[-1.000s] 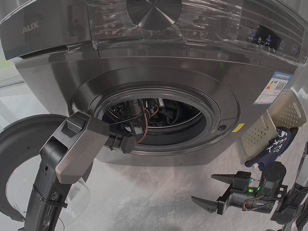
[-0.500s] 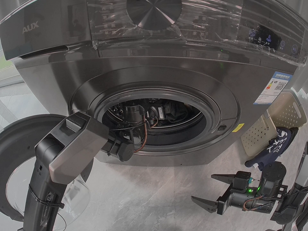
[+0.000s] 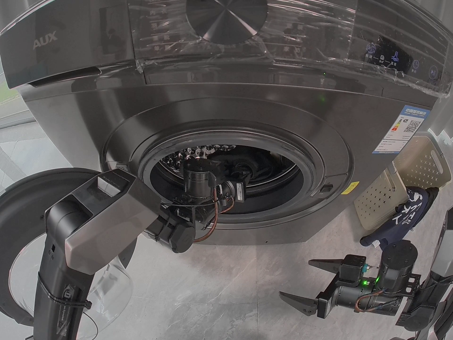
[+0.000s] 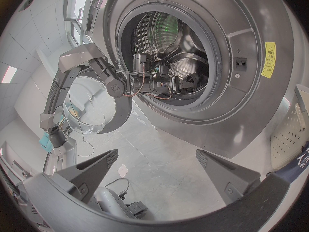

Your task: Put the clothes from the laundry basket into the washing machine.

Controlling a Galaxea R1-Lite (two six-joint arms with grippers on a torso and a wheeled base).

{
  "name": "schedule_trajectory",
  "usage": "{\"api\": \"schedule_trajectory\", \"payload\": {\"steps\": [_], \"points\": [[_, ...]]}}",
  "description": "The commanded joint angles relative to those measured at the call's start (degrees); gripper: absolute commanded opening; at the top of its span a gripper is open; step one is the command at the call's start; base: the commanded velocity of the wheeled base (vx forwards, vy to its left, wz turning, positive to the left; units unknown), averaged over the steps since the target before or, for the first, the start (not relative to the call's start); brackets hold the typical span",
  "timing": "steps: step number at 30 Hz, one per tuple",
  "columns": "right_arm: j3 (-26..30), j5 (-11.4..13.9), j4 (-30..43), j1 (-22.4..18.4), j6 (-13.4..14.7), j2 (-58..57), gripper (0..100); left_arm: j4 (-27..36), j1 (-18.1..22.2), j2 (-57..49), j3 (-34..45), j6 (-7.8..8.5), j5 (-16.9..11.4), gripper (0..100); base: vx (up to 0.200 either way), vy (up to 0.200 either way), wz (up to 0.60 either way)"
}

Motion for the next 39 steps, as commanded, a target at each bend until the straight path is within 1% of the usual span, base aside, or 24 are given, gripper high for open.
{"api": "schedule_trajectory", "payload": {"steps": [1,5,8,10,11,13,16,21,22,26,29,32,33,34,35,36,37,38,39], "points": [[0.05,0.02,-0.04,0.06,-0.01,0.48,100,0.33,0.60,4.13,-4.90,-0.06,0.70,0,0.000,0.000,0.00],[-0.92,-0.07,-0.04,0.68,-0.01,0.56,100,0.33,0.42,6.50,-10.35,-0.42,1.14,0,0.000,0.000,0.00],[-0.92,-0.07,-0.04,0.68,-0.01,0.48,100,-0.55,0.51,8.87,-15.10,-0.77,3.33,0,0.000,0.000,0.00],[-0.92,-0.07,-0.04,0.59,-0.01,0.48,100,-1.16,0.68,10.10,-17.82,-0.77,4.21,0,0.000,0.000,0.00],[-0.83,-0.07,-0.04,0.59,-0.01,0.56,100,-2.31,1.39,11.60,-21.07,-0.68,5.27,0,0.000,0.000,0.00],[-0.83,-0.07,-0.04,0.68,-0.01,0.48,100,-2.66,1.91,12.74,-24.24,-0.59,6.67,0,0.000,0.000,0.00],[-0.92,-0.07,-0.04,0.68,-0.01,0.56,100,-2.83,2.18,12.74,-25.55,-0.68,7.03,0,0.000,0.000,0.00],[-0.92,-0.07,-0.04,0.59,-0.01,0.56,100,-2.83,2.09,11.77,-23.88,-0.50,7.11,0,0.000,0.000,0.00],[-0.83,-0.07,-0.04,0.59,-0.01,0.56,100,-2.74,1.91,11.16,-23.18,-0.50,7.11,100,0.000,0.000,0.00],[-0.66,-0.07,-0.04,0.41,-0.01,0.48,100,-2.83,1.21,8.08,-18.79,-0.68,7.11,100,0.000,0.000,0.00],[-0.22,-0.16,-0.04,0.41,-0.01,0.48,100,-3.01,0.16,3.07,-10.44,0.02,7.11,100,0.000,0.000,0.00],[0.66,-0.16,-0.04,0.50,-0.01,0.39,100,-3.10,-0.99,-2.38,-2.70,0.29,6.76,100,0.000,0.000,0.00],[0.84,-0.24,-0.04,0.41,-0.01,0.39,100,-3.10,-1.16,-3.70,-0.86,0.55,6.85,100,0.000,0.000,0.00],[1.01,-0.24,0.05,0.50,-0.09,0.39,100,-3.10,-1.25,-4.93,1.25,1.43,7.03,100,0.000,0.000,0.00],[1.01,-0.24,-0.04,0.50,-0.09,0.39,100,-3.18,-1.25,-5.19,1.60,1.61,7.03,100,0.000,0.000,0.00],[1.01,-0.51,0.05,0.59,-0.01,0.39,100,-3.62,-1.43,-7.47,4.94,3.28,6.94,100,0.000,0.000,0.00],[1.01,-0.51,0.05,0.59,-0.01,0.39,100,-3.62,-1.43,-7.47,4.94,3.28,6.94,100,0.000,0.000,0.00],[1.01,-0.77,0.05,0.59,-0.01,0.21,100,-5.21,-2.22,-9.32,7.49,3.63,6.76,100,0.000,0.000,0.00],[1.01,-0.77,0.05,0.59,-0.01,0.21,100,-5.21,-2.22,-9.32,7.49,3.63,6.76,100,0.000,0.000,0.00]]}}
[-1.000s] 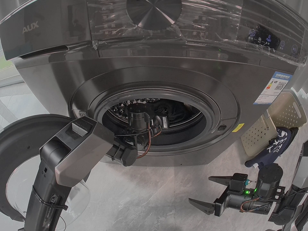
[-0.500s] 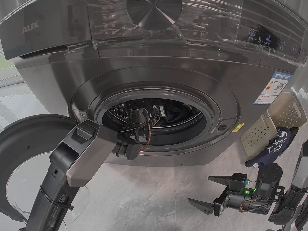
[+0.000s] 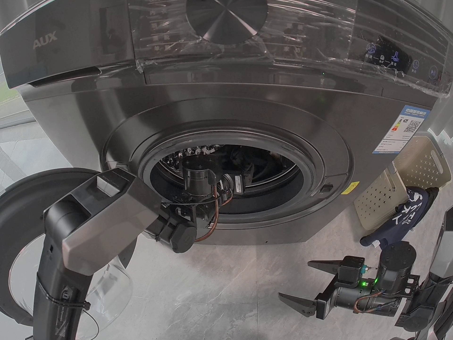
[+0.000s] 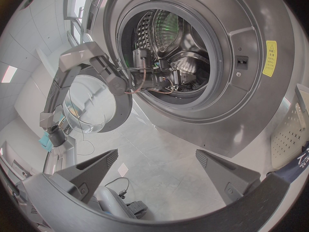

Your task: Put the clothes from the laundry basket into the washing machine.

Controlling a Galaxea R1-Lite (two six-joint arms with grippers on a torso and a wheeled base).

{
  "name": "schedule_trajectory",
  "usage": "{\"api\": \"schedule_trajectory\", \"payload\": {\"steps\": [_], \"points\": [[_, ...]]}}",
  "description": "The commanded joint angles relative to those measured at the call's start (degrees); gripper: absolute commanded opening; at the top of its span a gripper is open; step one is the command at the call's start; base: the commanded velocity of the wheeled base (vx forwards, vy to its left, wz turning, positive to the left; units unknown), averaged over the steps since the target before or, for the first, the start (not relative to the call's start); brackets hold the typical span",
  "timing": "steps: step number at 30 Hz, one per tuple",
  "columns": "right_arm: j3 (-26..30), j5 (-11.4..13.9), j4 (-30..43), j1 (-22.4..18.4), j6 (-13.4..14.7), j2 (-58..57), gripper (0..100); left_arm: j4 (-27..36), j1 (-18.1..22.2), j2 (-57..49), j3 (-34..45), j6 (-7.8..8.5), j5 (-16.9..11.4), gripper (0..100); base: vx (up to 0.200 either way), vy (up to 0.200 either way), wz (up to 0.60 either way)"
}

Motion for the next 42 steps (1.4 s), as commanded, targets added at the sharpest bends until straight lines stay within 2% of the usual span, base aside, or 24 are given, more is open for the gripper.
{"api": "schedule_trajectory", "payload": {"steps": [1,5,8,9,14,18,23,25,27,31,34,37,41,42], "points": [[1.04,-0.47,0.03,0.15,0.02,-0.30,100,-2.84,-2.13,-10.20,9.61,1.92,-0.54,100,0.000,0.000,0.00],[1.04,-0.56,0.03,-0.02,0.02,-0.57,100,-5.83,-4.07,-12.14,14.98,2.19,-1.33,100,0.000,0.000,0.00],[1.04,-0.56,0.03,-0.20,0.02,-0.65,100,-6.44,-5.30,-12.84,19.37,2.28,-3.35,100,0.000,0.000,0.00],[1.04,-0.56,0.03,-0.20,0.02,-0.65,100,-7.67,-6.53,-13.19,23.33,2.36,-5.02,100,0.000,0.000,0.00],[1.04,-0.64,0.03,-0.11,0.02,-0.92,100,-14.53,-9.78,-13.19,33.70,2.28,-9.15,100,0.000,0.000,0.00],[1.04,-0.82,0.03,-0.90,0.02,-3.73,100,-21.21,-10.22,-14.07,40.73,2.54,-10.12,100,0.000,0.000,0.00],[1.04,-0.82,0.12,-3.28,-0.07,-9.36,100,-24.37,-11.80,-22.95,52.33,2.36,-13.90,100,0.000,0.000,0.00],[1.04,-0.82,0.73,-4.24,-0.16,-11.29,100,-25.08,-12.59,-26.02,55.32,2.36,-13.98,100,0.000,0.000,0.00],[1.04,-1.43,1.61,-7.06,0.02,-13.40,100,-26.13,-13.21,-30.42,59.45,2.28,-13.72,100,0.000,0.000,0.00],[1.04,-7.15,2.93,-13.12,0.37,-15.60,100,-27.54,-13.03,-37.10,64.81,2.36,-13.37,100,0.000,0.000,0.00],[1.04,-8.82,5.39,-15.49,1.34,-20.08,100,-27.01,-12.50,-42.55,68.24,2.36,-11.35,100,-0.067,0.000,0.00],[1.04,-9.52,11.63,-15.76,1.69,-27.20,100,-27.89,-12.94,-46.59,72.46,2.45,-8.10,100,-0.200,0.000,0.00],[1.04,-15.06,22.00,-15.05,1.78,-37.22,100,-28.06,-12.94,-52.39,77.11,2.45,-5.46,100,-0.050,0.000,0.00],[1.04,-15.50,23.05,-14.97,1.86,-38.18,100,-28.06,-12.77,-53.09,77.64,2.45,-5.28,100,0.000,0.000,0.00]]}}
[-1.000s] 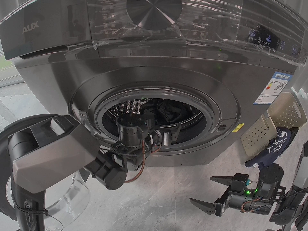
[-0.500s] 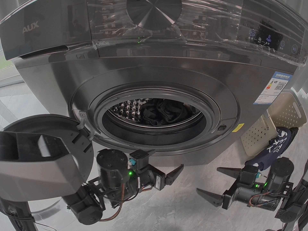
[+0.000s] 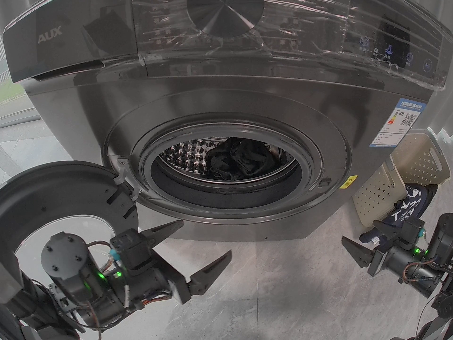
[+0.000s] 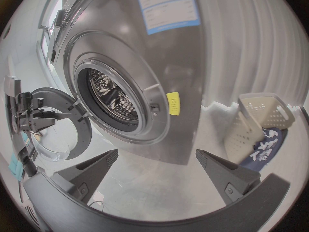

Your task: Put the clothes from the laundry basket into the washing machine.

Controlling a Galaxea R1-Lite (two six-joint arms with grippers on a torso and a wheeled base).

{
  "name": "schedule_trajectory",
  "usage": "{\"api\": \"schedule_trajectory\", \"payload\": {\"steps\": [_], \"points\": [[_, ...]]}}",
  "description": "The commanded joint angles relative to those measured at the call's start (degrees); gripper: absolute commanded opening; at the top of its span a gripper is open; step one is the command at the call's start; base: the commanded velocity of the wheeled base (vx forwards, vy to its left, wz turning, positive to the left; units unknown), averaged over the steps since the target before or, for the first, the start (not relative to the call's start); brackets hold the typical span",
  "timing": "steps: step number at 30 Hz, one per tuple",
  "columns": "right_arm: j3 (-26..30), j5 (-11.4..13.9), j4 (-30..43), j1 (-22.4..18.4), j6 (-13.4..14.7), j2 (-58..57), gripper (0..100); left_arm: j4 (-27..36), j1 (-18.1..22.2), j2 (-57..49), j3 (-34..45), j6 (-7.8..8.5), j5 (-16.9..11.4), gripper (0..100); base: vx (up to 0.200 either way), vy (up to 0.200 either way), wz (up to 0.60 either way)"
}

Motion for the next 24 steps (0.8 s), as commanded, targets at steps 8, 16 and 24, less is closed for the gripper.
{"api": "schedule_trajectory", "payload": {"steps": [8,16,24], "points": [[0.99,-7.57,20.62,-3.90,3.44,-30.41,100,7.64,5.18,-28.47,10.63,0.14,6.50,100,-0.125,0.000,0.00],[0.64,-6.43,48.83,-9.18,2.21,-54.14,100,29.34,12.48,-46.84,10.63,-0.13,6.24,100,-0.125,0.000,0.00],[0.20,-5.02,61.23,-18.32,-0.69,-70.22,100,47.36,22.58,-65.91,10.63,-0.83,1.58,100,-0.125,0.000,0.00]]}}
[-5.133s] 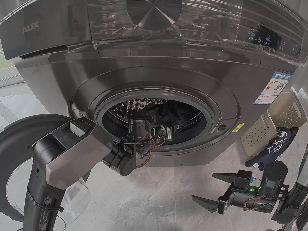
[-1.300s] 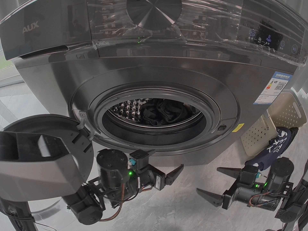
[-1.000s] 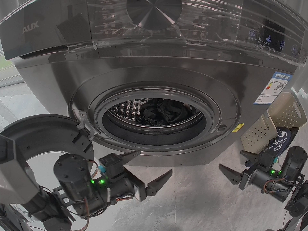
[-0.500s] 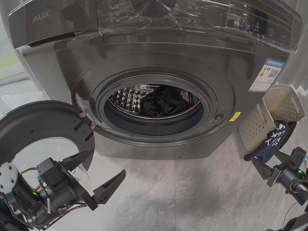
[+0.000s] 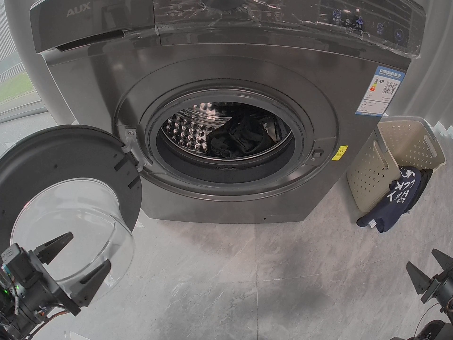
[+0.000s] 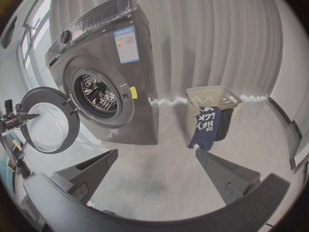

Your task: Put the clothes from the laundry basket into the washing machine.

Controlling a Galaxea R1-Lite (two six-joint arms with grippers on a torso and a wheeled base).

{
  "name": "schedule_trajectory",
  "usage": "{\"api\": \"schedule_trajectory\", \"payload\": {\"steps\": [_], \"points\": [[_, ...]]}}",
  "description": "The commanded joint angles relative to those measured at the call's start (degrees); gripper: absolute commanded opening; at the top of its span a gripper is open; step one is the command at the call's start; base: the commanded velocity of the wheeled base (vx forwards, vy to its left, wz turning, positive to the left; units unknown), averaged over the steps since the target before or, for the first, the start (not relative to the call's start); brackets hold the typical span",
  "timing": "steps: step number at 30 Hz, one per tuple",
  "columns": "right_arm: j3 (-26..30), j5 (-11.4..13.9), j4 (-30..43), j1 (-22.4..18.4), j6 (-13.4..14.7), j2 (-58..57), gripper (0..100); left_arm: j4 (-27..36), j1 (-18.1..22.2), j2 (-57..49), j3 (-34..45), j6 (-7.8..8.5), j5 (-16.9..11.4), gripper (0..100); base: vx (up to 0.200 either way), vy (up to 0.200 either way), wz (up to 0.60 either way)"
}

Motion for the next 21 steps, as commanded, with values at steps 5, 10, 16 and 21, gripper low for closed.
{"api": "schedule_trajectory", "payload": {"steps": [5,10,16,21], "points": [[0.02,2.31,14.27,-12.00,-2.14,-24.11,100,22.56,16.54,-32.04,0.99,-0.32,-8.59,100,-0.080,0.000,0.00],[0.81,4.16,18.93,-15.60,-2.76,-29.82,100,33.55,21.20,-41.27,0.99,-0.32,-9.65,100,-0.160,0.000,0.00],[0.99,11.45,21.04,-17.62,-6.62,-33.07,100,47.44,26.30,-47.60,0.99,0.55,-7.80,100,0.000,0.000,0.00],[0.99,11.37,21.13,-17.62,-6.71,-33.07,100,49.20,35.09,-51.47,0.99,3.72,-6.40,100,0.000,0.000,0.00]]}}
